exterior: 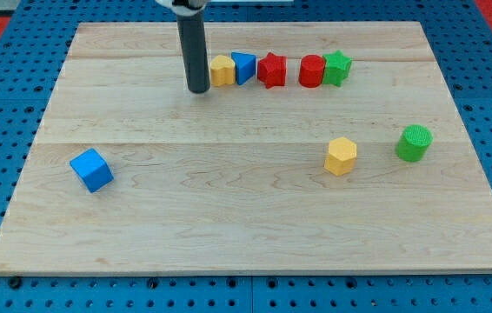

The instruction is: Push the yellow hexagon slightly towards up

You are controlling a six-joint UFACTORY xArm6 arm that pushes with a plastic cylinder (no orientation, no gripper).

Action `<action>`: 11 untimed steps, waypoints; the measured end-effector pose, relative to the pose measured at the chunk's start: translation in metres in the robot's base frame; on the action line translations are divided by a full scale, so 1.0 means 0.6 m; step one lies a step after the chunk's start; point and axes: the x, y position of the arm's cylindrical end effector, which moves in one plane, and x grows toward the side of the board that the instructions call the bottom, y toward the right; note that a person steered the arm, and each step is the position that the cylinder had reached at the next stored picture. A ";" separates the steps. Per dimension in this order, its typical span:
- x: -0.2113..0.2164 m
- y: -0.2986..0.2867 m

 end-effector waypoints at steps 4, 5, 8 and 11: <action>0.246 0.307; 0.246 0.371; 0.208 0.231; 0.131 0.266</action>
